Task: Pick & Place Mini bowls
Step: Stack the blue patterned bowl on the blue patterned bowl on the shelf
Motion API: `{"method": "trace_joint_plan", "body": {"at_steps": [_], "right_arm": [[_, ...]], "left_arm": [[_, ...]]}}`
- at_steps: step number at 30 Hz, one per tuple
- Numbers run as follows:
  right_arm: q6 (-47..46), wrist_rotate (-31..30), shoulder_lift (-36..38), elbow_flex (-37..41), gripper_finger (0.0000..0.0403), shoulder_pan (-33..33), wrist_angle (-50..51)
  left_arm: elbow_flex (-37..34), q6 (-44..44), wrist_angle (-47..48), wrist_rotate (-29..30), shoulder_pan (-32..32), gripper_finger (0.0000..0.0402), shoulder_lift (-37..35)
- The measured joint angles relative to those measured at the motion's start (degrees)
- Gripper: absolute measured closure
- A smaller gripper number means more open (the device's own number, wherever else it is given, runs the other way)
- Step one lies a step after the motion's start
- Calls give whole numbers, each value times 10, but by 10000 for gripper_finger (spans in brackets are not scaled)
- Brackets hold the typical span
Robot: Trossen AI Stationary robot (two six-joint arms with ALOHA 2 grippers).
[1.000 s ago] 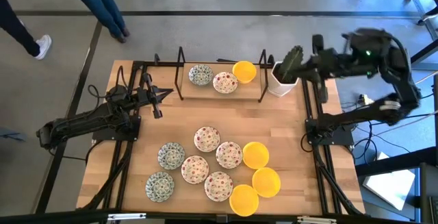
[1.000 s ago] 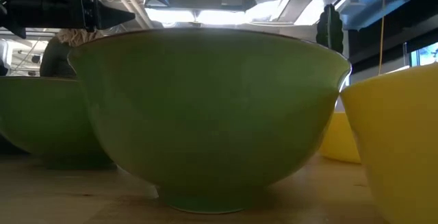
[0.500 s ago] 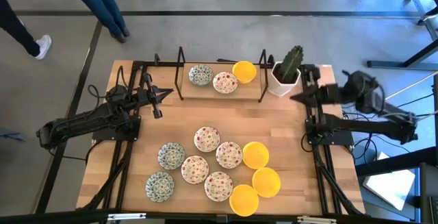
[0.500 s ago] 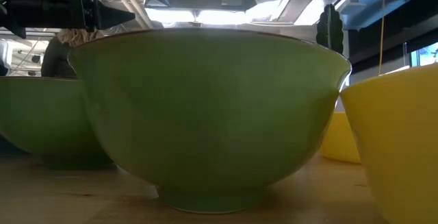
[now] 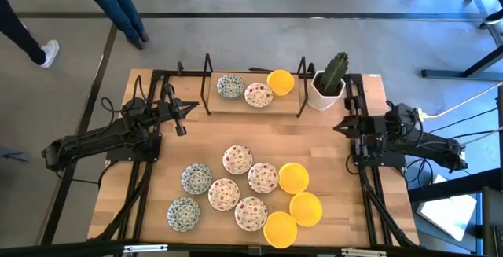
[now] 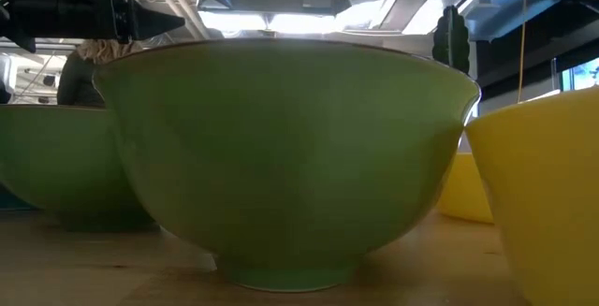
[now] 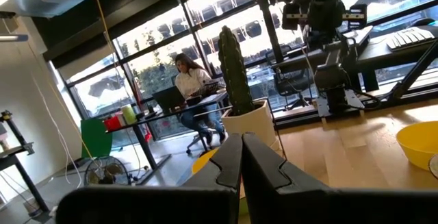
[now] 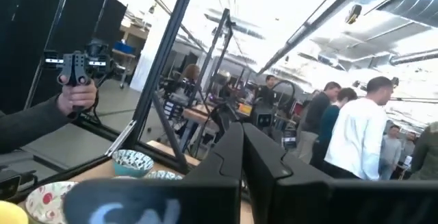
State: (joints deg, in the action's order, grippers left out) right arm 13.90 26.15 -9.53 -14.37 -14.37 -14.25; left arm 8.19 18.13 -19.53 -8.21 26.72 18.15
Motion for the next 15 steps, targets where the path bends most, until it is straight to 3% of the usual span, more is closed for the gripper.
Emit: {"method": "trace_joint_plan", "body": {"at_steps": [5, 15], "right_arm": [[3, -30, 22, 19, 394, 0, 8], [3, -30, 22, 37, 393, 0, 21]], "left_arm": [[0, 0, -4, 0, 0, 398, 0], [0, -9, 0, 0, 0, 398, 0]]}}
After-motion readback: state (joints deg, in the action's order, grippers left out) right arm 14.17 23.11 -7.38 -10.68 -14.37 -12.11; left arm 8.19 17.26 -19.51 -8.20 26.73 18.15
